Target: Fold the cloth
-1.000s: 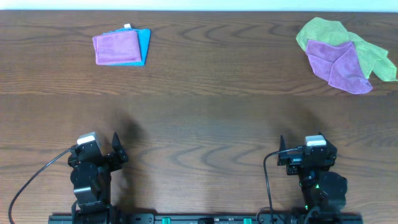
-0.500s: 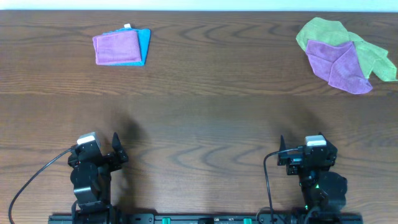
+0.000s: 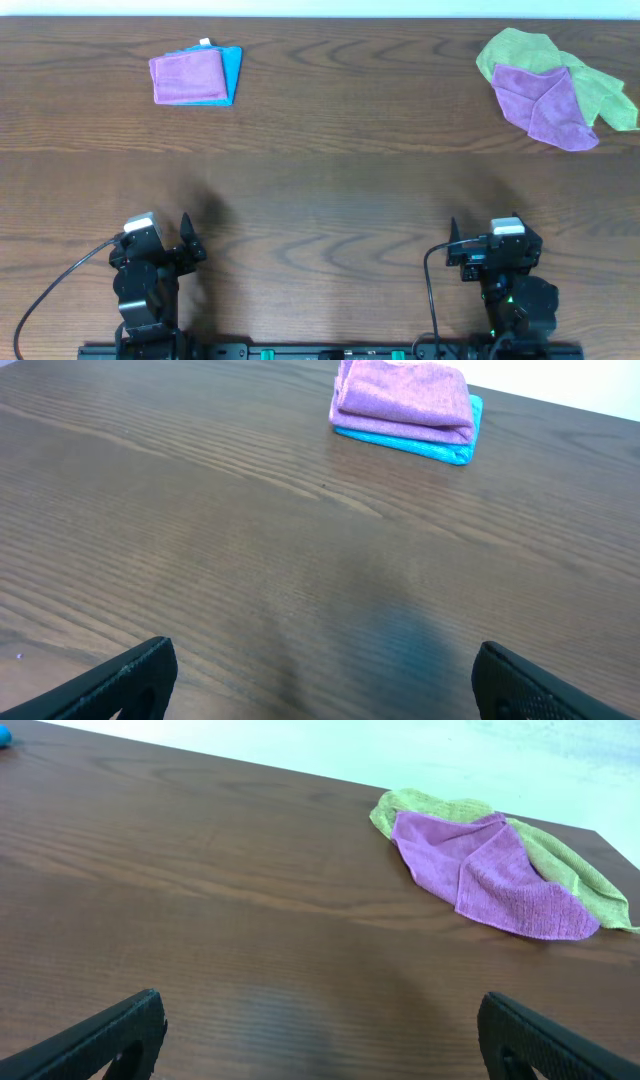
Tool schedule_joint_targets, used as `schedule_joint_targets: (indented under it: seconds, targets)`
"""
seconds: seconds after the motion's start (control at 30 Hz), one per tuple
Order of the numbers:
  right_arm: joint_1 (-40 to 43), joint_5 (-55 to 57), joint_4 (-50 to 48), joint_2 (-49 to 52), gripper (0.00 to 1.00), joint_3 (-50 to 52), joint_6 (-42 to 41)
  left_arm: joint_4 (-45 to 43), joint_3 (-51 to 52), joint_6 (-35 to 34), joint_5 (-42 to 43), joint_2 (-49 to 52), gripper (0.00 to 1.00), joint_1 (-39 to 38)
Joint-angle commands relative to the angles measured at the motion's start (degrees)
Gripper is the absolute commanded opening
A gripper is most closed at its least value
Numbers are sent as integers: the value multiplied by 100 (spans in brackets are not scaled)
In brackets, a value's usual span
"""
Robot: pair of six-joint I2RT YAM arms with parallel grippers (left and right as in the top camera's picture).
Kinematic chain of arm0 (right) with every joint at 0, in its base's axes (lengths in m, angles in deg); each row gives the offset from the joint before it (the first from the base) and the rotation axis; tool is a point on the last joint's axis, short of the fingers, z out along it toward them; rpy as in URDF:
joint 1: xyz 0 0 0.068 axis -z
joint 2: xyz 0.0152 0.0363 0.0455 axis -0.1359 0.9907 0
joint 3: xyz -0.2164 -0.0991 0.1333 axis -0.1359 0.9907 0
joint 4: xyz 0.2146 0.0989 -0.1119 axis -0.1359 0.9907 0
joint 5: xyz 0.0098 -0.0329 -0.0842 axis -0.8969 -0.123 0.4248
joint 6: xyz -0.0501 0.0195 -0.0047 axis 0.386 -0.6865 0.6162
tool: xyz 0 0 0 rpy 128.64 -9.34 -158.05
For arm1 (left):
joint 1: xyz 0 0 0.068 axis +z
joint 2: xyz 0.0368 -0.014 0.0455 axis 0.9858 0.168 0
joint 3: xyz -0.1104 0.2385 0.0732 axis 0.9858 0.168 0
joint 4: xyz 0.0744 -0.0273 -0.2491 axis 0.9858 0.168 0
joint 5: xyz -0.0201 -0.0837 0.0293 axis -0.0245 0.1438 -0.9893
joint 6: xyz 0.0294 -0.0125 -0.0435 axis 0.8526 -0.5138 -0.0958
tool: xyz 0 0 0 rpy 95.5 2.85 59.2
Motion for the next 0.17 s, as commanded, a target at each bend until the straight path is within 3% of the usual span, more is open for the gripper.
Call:
schedule_joint_targets:
  seconds: [0.0, 0.13]
  targets:
    - [61, 81, 0, -63, 99, 70, 66, 37, 146, 94, -103, -42, 95, 20]
    - [61, 81, 0, -63, 99, 70, 66, 37, 146, 94, -101, -39, 95, 20]
